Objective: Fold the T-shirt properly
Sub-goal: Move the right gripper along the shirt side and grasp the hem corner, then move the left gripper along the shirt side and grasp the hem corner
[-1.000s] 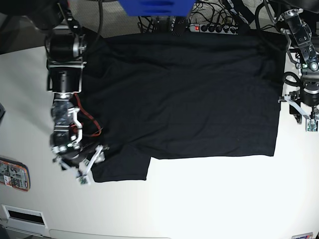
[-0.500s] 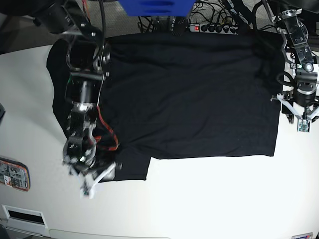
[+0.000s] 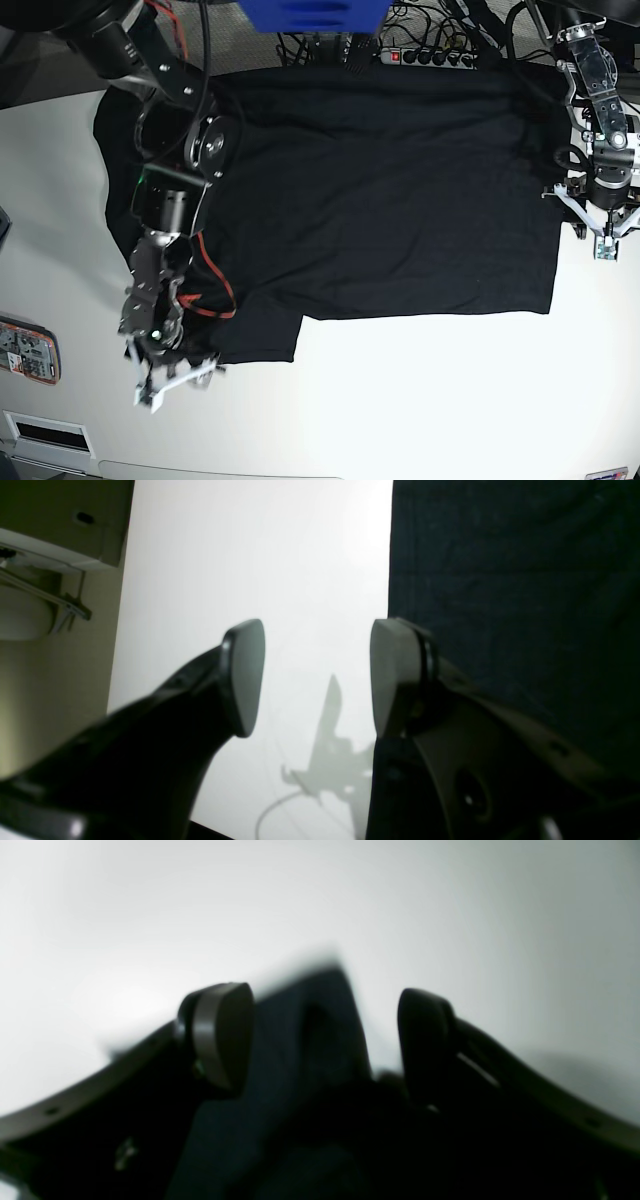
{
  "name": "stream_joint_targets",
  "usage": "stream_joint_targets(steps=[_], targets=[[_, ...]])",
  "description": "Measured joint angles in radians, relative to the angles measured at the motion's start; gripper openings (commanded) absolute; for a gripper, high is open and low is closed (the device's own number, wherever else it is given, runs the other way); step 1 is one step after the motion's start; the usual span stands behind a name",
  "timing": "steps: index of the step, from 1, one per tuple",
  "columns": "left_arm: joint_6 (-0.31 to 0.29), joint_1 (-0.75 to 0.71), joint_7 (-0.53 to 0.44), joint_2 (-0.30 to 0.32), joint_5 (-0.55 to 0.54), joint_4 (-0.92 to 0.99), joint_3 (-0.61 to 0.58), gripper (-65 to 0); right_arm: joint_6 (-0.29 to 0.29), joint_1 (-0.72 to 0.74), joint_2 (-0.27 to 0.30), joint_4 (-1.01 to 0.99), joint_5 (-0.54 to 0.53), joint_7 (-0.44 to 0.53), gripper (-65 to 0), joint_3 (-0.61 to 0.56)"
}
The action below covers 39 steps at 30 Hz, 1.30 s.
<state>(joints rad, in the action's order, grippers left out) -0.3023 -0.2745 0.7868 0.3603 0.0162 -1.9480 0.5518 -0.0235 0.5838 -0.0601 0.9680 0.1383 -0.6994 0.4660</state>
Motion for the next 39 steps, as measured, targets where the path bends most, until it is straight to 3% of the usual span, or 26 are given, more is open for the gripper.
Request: stream_joint_targets(steps=[4, 29, 34, 39], targets=[[0.000, 0.000, 0.000, 0.000, 0.000, 0.000, 0.000, -33.2, -0.009, -0.023, -0.001, -0.007, -0.067, -0.020, -22.1, -0.001], [0.000, -0.001, -0.001, 0.000, 0.000, 0.013, 0.000, -33.2, -0.013, -0.061, 0.001, -0.125, -0.074, 0.030, -22.5, 0.051], [0.000, -0.001, -0.001, 0.000, 0.000, 0.014, 0.000, -33.2, -0.008, -0.055, -0.002, -0.125, -0.078, 0.035, -35.2, 0.051], [0.000, -0.002, -0.001, 0.000, 0.000, 0.015, 0.000, -33.2, -0.007, -0.059, -0.002, -0.125, -0.078, 0.031, -61.6, 0.051]])
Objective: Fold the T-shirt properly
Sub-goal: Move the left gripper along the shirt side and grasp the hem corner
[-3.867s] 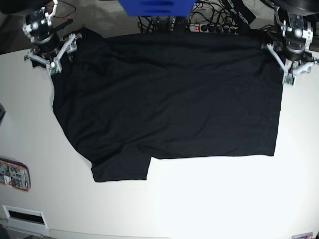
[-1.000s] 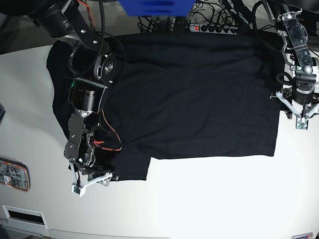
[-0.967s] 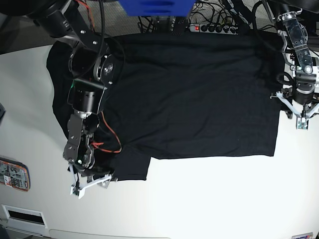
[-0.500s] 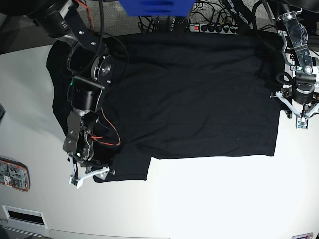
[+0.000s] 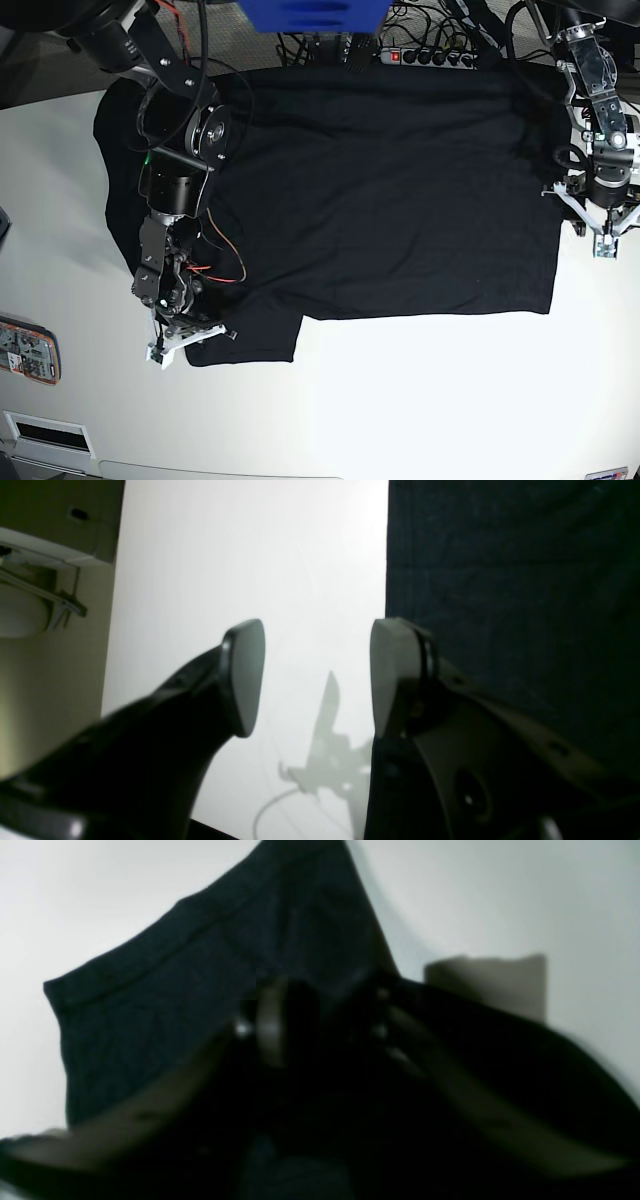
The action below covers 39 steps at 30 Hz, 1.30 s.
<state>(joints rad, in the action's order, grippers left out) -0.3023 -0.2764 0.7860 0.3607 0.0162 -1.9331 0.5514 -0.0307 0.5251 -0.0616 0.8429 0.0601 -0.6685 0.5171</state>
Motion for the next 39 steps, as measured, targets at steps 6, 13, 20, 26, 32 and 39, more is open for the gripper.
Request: stream_joint_targets(steps=[6, 13, 20, 26, 32, 39], targets=[[0.000, 0.009, -0.002, 0.001, -0.001, 0.023, 0.000, -33.2, 0.000, 0.001, 0.000, 0.000, 0.000, -0.007, -65.0, -0.002], [0.002, 0.156, 0.001, 0.034, 0.001, 0.118, 0.000, -33.3, 0.000, 0.002, 0.000, -0.001, 0.000, -0.008, -65.0, -0.002], [0.010, 0.374, 0.000, 0.110, -0.003, 0.386, -0.074, -33.3, 0.003, 0.002, -0.002, -0.001, 0.000, -0.007, -65.0, -0.003], [-0.006, 0.538, -0.069, 0.165, -0.007, 0.652, -0.251, -32.9, 0.004, -0.010, -0.002, 0.000, 0.000, -0.005, -65.0, -0.005], [-0.197, 0.721, -0.192, 0.167, -0.003, 1.035, -0.301, -33.2, 0.005, -0.009, -0.003, 0.000, 0.000, -0.005, -65.0, -0.006], [-0.229, 0.800, -0.391, 0.174, 0.009, 1.326, -0.300, -32.9, 0.004, -0.010, -0.002, 0.002, 0.000, -0.006, -65.0, -0.006]])
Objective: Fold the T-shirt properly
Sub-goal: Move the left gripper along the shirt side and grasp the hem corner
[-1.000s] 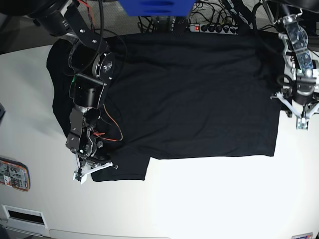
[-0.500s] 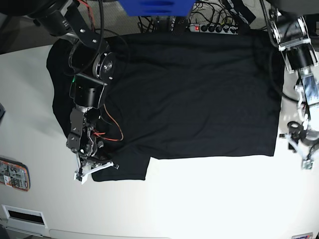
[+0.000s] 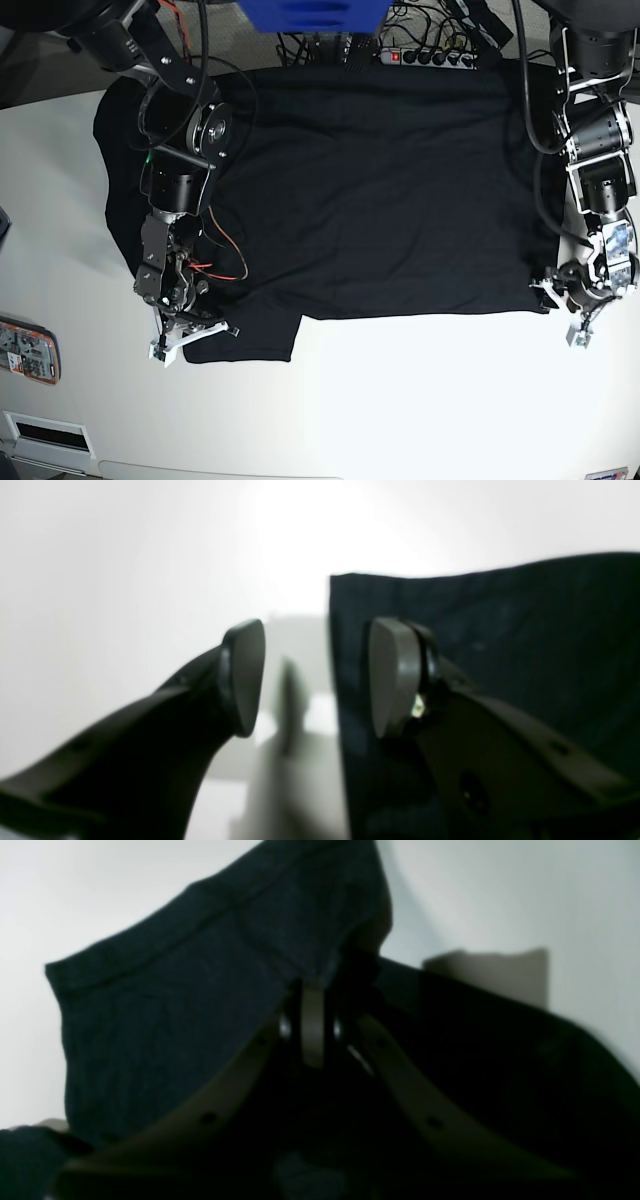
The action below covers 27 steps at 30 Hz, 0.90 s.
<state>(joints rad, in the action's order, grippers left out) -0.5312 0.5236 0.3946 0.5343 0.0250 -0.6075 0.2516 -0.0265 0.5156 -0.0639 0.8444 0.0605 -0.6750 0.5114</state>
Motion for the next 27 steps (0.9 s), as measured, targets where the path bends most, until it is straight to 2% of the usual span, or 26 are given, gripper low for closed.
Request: stream_joint_targets(steps=[3, 8, 14, 19, 23, 25, 27], targets=[[0.000, 0.000, -0.084, 0.000, -0.014, 0.081, 0.000, -33.1, 0.000, 0.000, 0.000, 0.000, 0.000, -0.001, -65.0, 0.000], [-0.001, 0.014, -0.158, 0.006, -0.028, 0.156, 0.002, -33.1, 0.000, 0.000, 0.000, 0.000, 0.000, 0.000, -65.0, 0.000], [0.011, -0.006, -0.181, -0.019, -0.040, 0.137, 0.006, -33.2, 0.000, 0.000, 0.001, 0.000, 0.002, -0.001, -65.0, -0.019], [0.012, -0.006, -0.179, -0.072, -0.040, 0.130, 0.006, -33.3, 0.000, 0.000, 0.002, 0.002, 0.001, 0.000, -65.0, -0.098], [0.018, -0.006, -0.183, -0.096, -0.039, 0.129, 0.006, -33.6, 0.000, 0.000, 0.000, 0.002, 0.000, 0.000, -65.0, -0.103], [0.019, -0.006, -0.186, -0.102, -0.039, 0.129, 0.006, -36.7, 0.000, 0.000, 0.002, 0.002, 0.000, -0.001, -65.0, -0.103], [0.019, -0.006, -0.190, -0.108, -0.040, 0.128, 0.006, -44.1, 0.000, 0.000, 0.003, 0.002, 0.000, 0.000, -65.0, -0.103]])
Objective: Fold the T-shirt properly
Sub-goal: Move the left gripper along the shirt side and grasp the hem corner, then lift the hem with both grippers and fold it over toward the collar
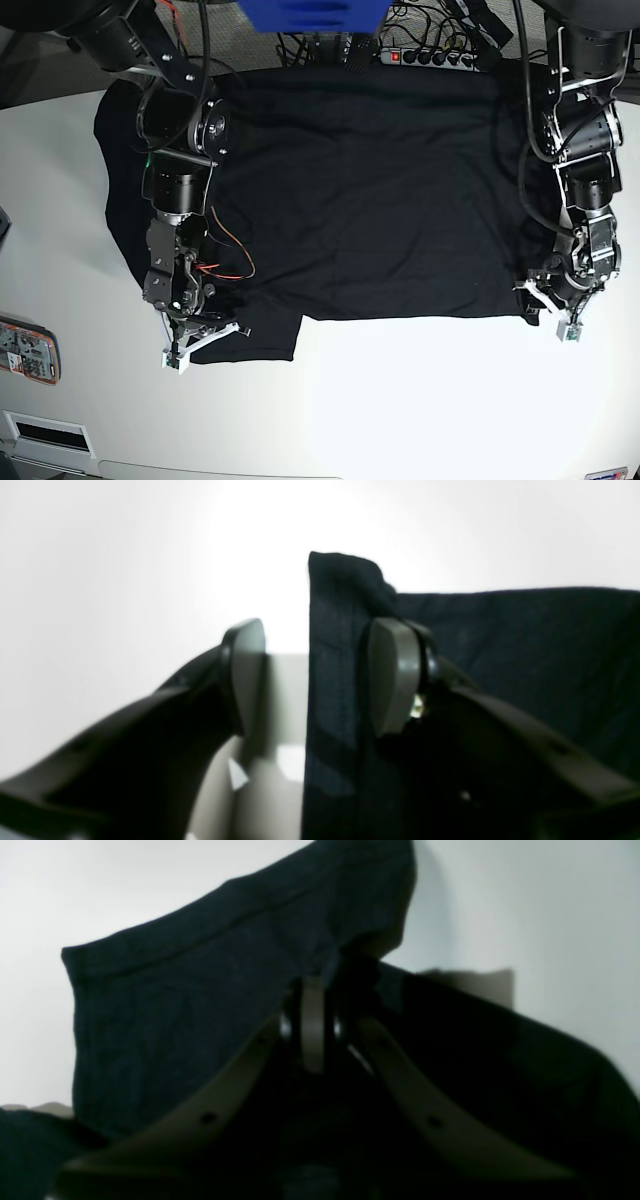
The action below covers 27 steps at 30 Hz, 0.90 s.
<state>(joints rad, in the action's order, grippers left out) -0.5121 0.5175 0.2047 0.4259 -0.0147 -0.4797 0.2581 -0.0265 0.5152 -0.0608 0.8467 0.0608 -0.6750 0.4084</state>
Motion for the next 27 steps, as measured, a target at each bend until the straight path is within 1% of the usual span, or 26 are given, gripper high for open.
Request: stream_joint_targets(steps=[4, 5, 11, 15, 17, 20, 24, 27], targets=[[0.000, 0.000, -0.006, -0.016, -0.004, 0.000, 0.000, -62.9, 0.000, 0.000, 0.000, 0.000, 0.000, -0.001, -65.0, 0.000], [0.000, 0.000, -0.007, -0.018, -0.007, 0.000, 0.000, -65.0, 0.000, 0.000, -0.001, 0.000, 0.000, 0.000, -65.0, 0.000], [-0.001, 0.003, -0.010, -0.038, -0.008, -0.002, 0.006, -65.0, 0.000, 0.000, 0.000, 0.000, 0.000, 0.000, -65.0, -0.002], [-0.001, 0.005, -0.002, -0.038, -0.008, -0.018, 0.006, -65.0, 0.000, 0.000, 0.000, 0.000, 0.000, -0.001, -65.0, -0.002], [-0.007, -0.003, 0.035, -0.023, 0.000, -0.058, 0.006, -65.0, 0.000, 0.000, 0.000, 0.000, 0.000, -0.001, -65.0, -0.005], [-0.008, -0.005, 0.043, -0.001, 0.012, -0.077, 0.006, -65.0, 0.000, 0.000, 0.000, 0.000, 0.000, -0.005, -65.0, -0.006], [-0.016, 0.029, 0.090, 0.007, 0.041, -0.073, -0.001, -65.0, 0.000, 0.000, 0.000, -0.001, 0.000, -0.047, -65.0, -0.006], [-0.020, 0.037, 0.091, 0.018, 0.038, -0.072, -0.001, -65.0, 0.000, 0.003, 0.000, -0.001, 0.000, -0.070, -65.0, -0.019]])
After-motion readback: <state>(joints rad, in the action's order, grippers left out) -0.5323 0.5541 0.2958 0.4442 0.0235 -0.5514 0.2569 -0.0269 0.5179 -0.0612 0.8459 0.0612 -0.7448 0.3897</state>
